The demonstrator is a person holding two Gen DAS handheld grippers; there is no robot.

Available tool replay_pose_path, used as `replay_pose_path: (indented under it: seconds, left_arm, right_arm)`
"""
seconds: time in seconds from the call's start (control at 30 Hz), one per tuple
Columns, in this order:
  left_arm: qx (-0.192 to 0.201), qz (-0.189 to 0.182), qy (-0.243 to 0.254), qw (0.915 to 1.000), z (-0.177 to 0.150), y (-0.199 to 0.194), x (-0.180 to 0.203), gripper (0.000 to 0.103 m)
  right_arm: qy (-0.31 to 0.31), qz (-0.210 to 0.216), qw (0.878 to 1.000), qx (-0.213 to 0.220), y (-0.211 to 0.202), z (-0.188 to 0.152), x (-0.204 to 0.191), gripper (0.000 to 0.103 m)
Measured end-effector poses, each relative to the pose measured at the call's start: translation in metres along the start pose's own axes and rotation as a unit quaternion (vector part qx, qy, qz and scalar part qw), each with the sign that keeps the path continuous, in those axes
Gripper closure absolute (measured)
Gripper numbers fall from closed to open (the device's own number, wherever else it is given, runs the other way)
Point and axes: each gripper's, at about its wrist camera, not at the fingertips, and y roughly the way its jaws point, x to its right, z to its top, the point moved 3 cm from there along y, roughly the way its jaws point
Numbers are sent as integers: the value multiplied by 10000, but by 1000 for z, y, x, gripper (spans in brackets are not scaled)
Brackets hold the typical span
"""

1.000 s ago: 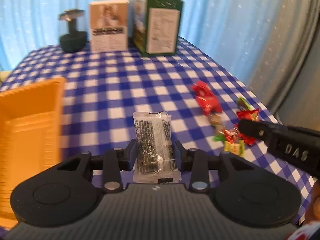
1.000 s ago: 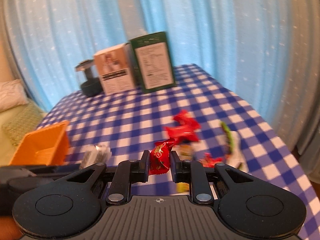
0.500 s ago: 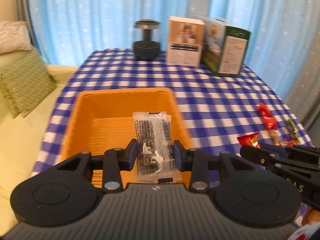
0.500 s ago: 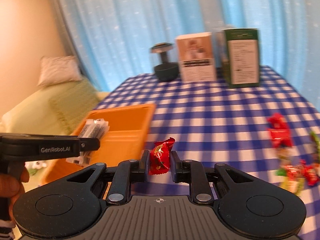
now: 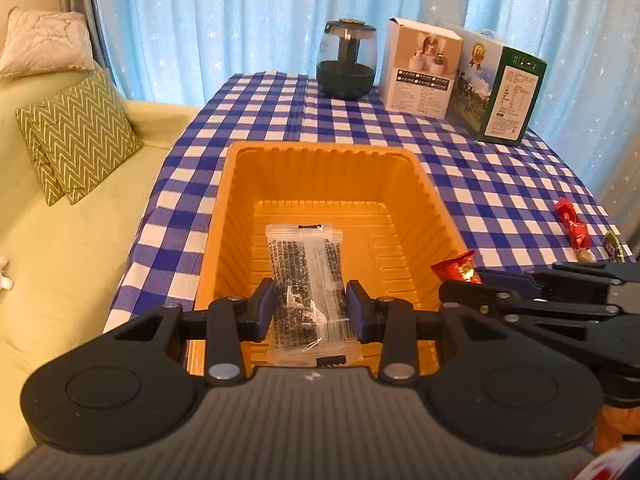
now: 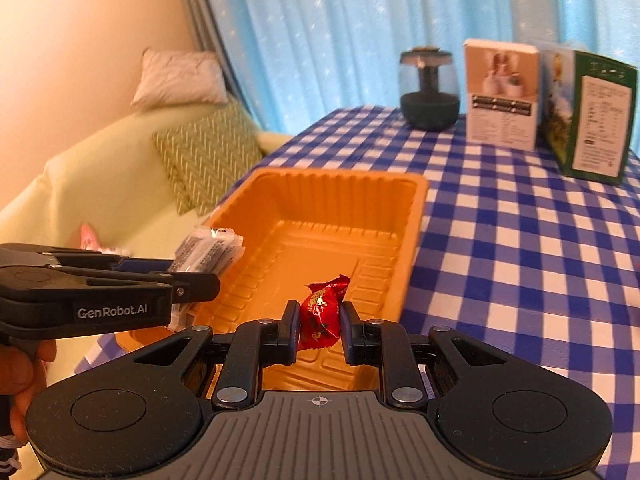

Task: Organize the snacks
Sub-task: 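Carry both snacks to the orange tray and open both grippers to drop them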

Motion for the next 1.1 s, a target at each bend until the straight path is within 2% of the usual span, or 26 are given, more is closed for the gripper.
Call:
replay_pose_path:
  seconds: [0.43, 0.53, 1.0, 1.03, 1.07, 1.1]
  left_arm:
    - [-171, 12, -34, 9998, -6, 19, -4, 68]
    - [-105, 47, -3, 9999, -5, 16, -5, 64]
    - [106, 188, -231, 9995, -9, -8, -26, 63]
    - [116, 191, -243, 9995, -9, -9, -26, 61]
    - [123, 194, -259, 9994, -10, -10, -26, 61]
    - [128, 186, -271, 9994, -11, -10, -26, 61]
  right_arm:
    - [8, -1, 9995, -320, 23, -2, 0, 82]
    - [50, -17, 9994, -333, 24, -2, 0, 82]
    - [188, 70, 9995, -234, 21, 1, -1, 81]
    - [207, 85, 9995, -220, 20, 1, -1, 79]
    - [237, 95, 9995, -195, 19, 2, 0, 70]
    - [271, 106, 9995, -152, 18, 3, 0, 54]
